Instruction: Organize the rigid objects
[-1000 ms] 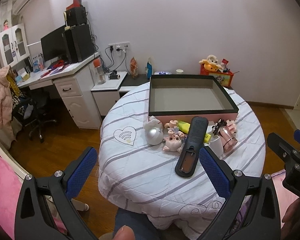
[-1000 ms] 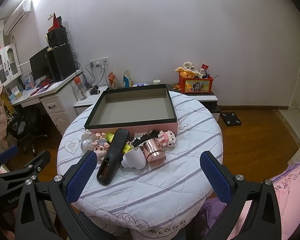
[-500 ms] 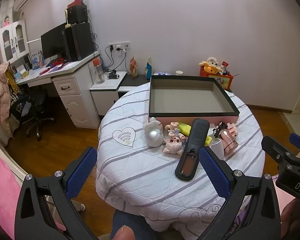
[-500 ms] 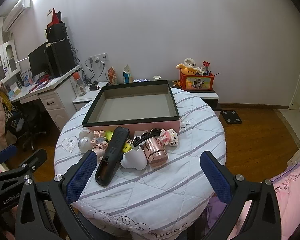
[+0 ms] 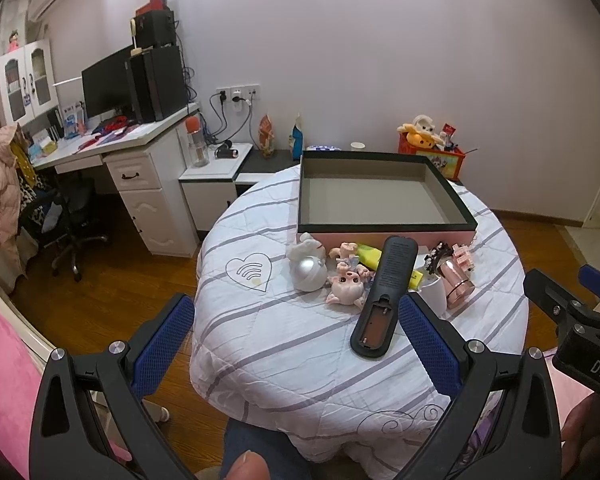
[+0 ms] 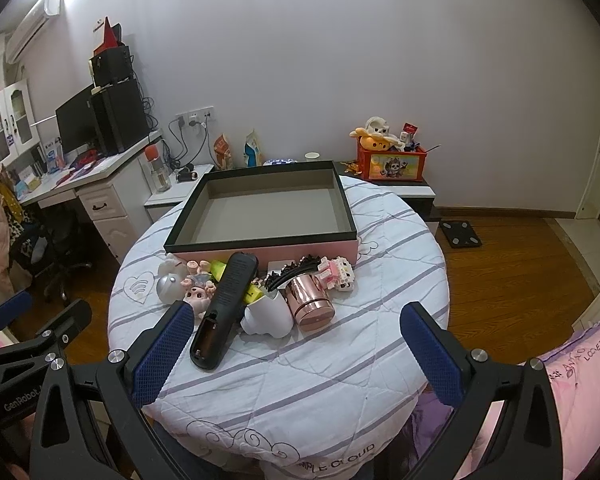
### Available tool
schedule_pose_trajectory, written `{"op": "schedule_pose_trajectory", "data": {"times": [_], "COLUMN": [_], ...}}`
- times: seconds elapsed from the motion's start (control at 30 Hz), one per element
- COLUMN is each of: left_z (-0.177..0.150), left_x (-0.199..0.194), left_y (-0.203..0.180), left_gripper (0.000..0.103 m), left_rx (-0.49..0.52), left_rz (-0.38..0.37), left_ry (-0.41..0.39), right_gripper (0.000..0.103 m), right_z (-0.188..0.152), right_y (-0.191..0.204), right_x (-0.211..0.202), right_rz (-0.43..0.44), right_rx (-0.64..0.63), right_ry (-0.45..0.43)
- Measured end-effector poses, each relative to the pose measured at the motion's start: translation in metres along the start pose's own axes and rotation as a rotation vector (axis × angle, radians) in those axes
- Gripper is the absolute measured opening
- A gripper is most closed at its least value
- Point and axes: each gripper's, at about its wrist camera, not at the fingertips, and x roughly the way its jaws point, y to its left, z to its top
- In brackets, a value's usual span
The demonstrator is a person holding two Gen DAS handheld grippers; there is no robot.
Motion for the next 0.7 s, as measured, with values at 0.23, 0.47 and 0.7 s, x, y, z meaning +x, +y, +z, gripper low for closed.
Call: {"op": "schedule_pose_trajectory", "data": {"times": [0.23,0.47,0.7], "left_z": [-0.001,0.001,-0.001], "left_x": [0.005,0.016,0.033], "left_y": [0.001,0.002,0.007], "left_gripper": [0.103,0.103,0.103], "left_rx": [0.003,0.001,-0.011], "left_rz": [-0.007,-0.015,-0.031], "left_ry": [0.011,0.031,0.064], "right_gripper": [0.103,0.103,0.103], "right_z": [0.0,0.003,0.003], "right_y": [-0.001,-0.001,0.0], "right_x": [0.001,0.01,0.027], "right_rz": [-0.001,-0.003,-0.006], "right_rx": [0.002,0.007,0.006], "right_ry": [0.005,0.022,0.055]}}
